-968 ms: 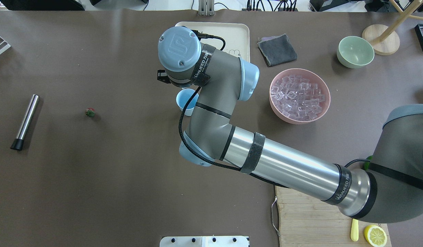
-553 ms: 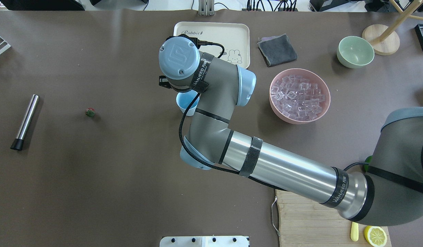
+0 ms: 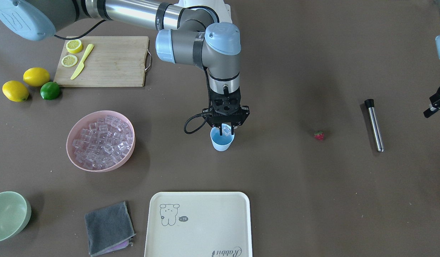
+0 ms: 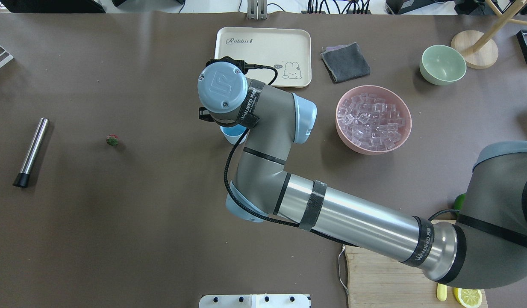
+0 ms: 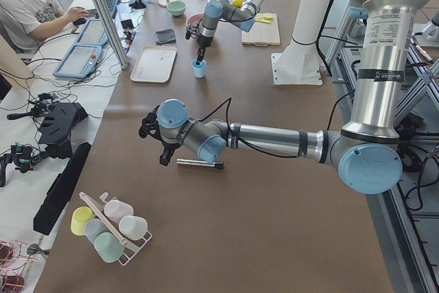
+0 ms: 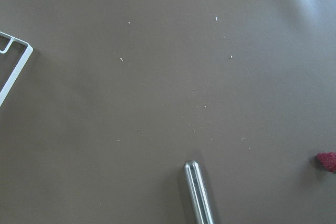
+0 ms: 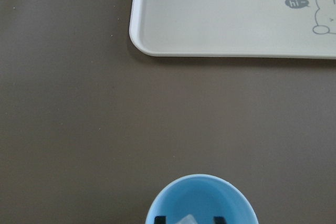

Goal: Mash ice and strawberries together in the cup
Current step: 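Open the right gripper to drop the ice cube into the cup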

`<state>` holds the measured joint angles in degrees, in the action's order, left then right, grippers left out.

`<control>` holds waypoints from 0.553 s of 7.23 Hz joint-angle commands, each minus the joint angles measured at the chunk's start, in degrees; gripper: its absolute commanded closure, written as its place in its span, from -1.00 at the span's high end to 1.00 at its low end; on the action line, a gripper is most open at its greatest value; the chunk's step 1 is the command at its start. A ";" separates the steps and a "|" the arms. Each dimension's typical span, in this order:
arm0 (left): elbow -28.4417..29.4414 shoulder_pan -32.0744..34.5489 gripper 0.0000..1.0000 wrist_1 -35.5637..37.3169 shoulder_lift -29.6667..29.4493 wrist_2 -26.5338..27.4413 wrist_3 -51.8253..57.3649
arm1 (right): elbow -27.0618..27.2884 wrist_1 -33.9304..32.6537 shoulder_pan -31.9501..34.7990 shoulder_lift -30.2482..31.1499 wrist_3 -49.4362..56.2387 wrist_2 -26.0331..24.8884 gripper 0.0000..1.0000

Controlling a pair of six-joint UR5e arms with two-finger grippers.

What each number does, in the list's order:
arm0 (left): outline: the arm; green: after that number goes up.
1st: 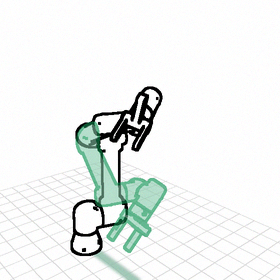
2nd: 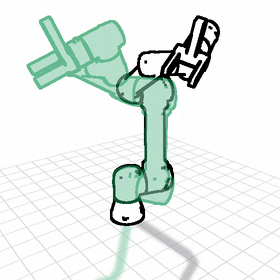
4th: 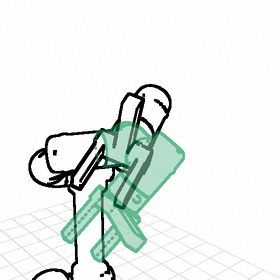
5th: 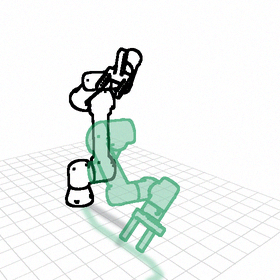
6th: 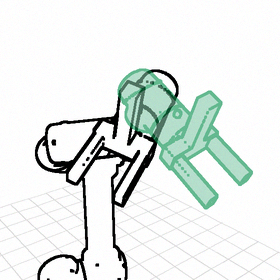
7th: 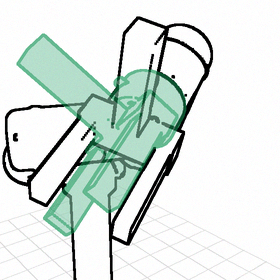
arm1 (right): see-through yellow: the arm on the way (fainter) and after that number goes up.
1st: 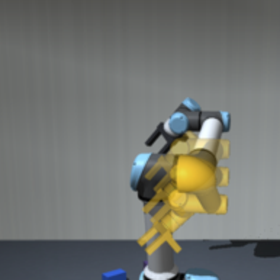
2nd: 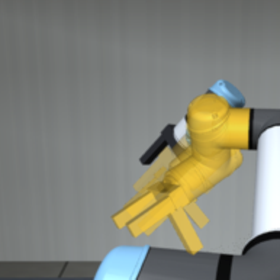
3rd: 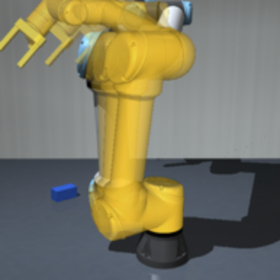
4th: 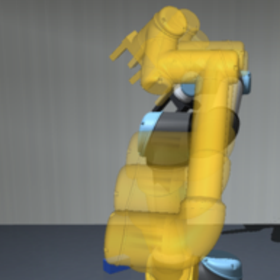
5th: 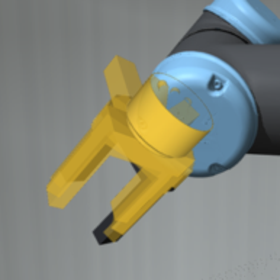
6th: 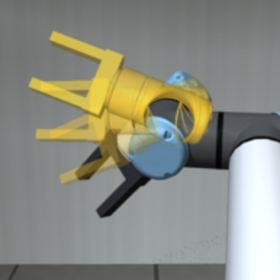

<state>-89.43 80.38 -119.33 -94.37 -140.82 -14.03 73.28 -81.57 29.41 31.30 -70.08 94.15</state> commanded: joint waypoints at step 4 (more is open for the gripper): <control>0.48 -0.14 0.94 0.06 -0.47 -0.07 -0.03 | -0.25 0.01 0.83 0.17 0.04 -0.02 -0.09</control>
<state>-89.08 80.25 -119.34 -94.73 -140.88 -14.06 73.11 -81.56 30.20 31.51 -69.81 94.14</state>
